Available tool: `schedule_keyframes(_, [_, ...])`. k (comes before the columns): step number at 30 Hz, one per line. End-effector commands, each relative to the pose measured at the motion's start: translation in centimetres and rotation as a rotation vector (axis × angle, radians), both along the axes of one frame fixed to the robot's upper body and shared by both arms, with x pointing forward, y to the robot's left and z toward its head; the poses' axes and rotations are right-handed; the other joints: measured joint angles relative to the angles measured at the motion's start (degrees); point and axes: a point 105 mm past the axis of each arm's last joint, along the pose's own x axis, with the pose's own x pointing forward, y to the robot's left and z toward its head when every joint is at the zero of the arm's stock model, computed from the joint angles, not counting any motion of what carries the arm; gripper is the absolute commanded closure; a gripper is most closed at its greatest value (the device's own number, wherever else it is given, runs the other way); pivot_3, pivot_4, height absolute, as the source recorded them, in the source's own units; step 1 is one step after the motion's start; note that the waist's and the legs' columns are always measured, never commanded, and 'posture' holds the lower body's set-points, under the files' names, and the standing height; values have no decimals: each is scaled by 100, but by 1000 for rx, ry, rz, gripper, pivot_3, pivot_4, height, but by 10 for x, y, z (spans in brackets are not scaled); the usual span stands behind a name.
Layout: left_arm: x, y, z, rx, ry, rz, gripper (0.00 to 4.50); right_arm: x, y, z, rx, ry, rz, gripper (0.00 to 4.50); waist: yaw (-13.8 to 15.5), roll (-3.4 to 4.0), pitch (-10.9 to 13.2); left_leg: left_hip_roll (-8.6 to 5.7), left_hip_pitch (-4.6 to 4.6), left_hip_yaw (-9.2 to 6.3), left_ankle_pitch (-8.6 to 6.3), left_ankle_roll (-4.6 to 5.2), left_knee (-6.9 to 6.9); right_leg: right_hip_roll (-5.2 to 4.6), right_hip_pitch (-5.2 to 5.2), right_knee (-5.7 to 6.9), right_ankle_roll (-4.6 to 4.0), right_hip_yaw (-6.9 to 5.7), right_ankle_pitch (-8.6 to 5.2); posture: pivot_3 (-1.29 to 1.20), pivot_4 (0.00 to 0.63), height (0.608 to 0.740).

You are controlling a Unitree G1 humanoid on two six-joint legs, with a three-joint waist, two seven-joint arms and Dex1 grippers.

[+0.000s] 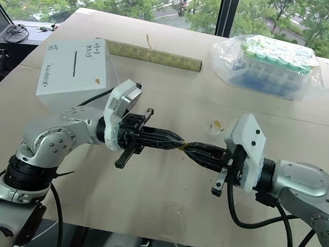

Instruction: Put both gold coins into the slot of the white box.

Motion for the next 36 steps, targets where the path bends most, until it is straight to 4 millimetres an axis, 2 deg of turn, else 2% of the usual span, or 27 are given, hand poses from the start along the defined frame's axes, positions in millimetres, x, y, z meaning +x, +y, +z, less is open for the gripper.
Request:
schedule_keyframes(1, [-5, 0, 3, -18, -20, -20, 4483, -6, 3, 9, 27, -47, 32, 4500, 0, 0, 0, 0, 0, 0, 0, 0, 0, 0, 0, 0, -1, 0, 0, 0, 150, 740])
schedule_keyframes(2, [-4, 2, 4, -24, -14, -8, 4483, -5, 3, 10, 27, -59, 22, 4500, 1, 0, 0, 0, 0, -1, 0, 0, 0, 0, 0, 0, -1, 0, 1, 0, 150, 740])
schedule_keyframes(5, [0, 7, 7, -43, 1, 32, 4500, 1, -2, 12, 44, -64, -6, 3554, 0, 0, 0, 0, 0, -1, 0, 0, 0, 0, 0, 0, 1, 0, 0, 0, 150, 740])
schedule_keyframes(10, [11, 22, 20, -84, 16, 157, 4500, 10, -20, 14, 11, -108, -73, 1153, 5, 0, 0, 1, 0, -1, 0, 0, 0, 0, 0, 0, 2, -1, -1, 0, 150, 740])
schedule_keyframes(13, [19, 32, 37, -119, -31, 304, 4500, 17, -38, 20, -49, -214, -131, 24, 5, 0, 1, 0, -1, 0, 0, 0, 0, -1, 0, -1, 7, 0, -4, 0, 150, 740])
schedule_keyframes(16, [27, 42, 59, -145, -135, 495, 4500, 17, -53, 29, -46, -273, -130, 24, 1, -2, 2, 0, -1, 0, 0, 0, 0, -2, 1, -1, 10, 0, -4, 0, 150, 740])
schedule_keyframes(19, [35, 54, 81, -174, -238, 707, 4500, 18, -63, 46, 80, -375, -138, 24, 5, -16, 6, 1, 1, -4, 0, 0, 0, 1, 2, -1, 15, -2, 0, 0, 150, 740])
schedule_keyframes(21, [42, 63, 93, -180, -290, 845, 4500, 18, -68, 48, 112, -351, -105, 24, 3, -13, 5, 1, 3, -1, 1, -1, 1, 2, 3, 1, 21, 1, 3, 0, 150, 740])
schedule_keyframes(24, [56, 79, 105, -116, -394, 1104, 4500, 17, -73, 58, 171, -367, -67, 24, 4, -15, 6, -1, 7, 2, 1, -1, 4, 1, 7, 5, 10, 5, 7, 0, 150, 740])
schedule_keyframes(26, [62, 92, 114, -54, -545, 1314, 4500, 18, -71, 61, 163, -378, -41, 24, 0, -15, 6, -2, 8, 2, 1, -1, 4, 2, 7, 6, 2, 5, 12, 0, 150, 740])
schedule_keyframes(27, [63, 100, 117, -1, -620, 1430, 4500, 19, -70, 63, 162, -393, -29, 24, -1, -16, 6, -2, 9, 3, 1, -1, 4, 2, 7, 6, 1, 6, 13, 0, 150, 740])
schedule_keyframes(28, [66, 106, 116, 29, -625, 1499, 4500, 20, -69, 65, 158, -411, -18, 24, -4, -16, 7, -2, 9, 3, 1, -1, 3, 3, 6, 6, 1, 7, 13, 0, 150, 740])
schedule_keyframes(36, [68, 128, 123, 138, -671, 1806, 4500, 31, -63, 74, 155, -447, 24, 24, 17, -19, 9, -3, 3, 2, 1, -2, 1, 0, 5, 2, 14, 2, 21, 0, 150, 740])
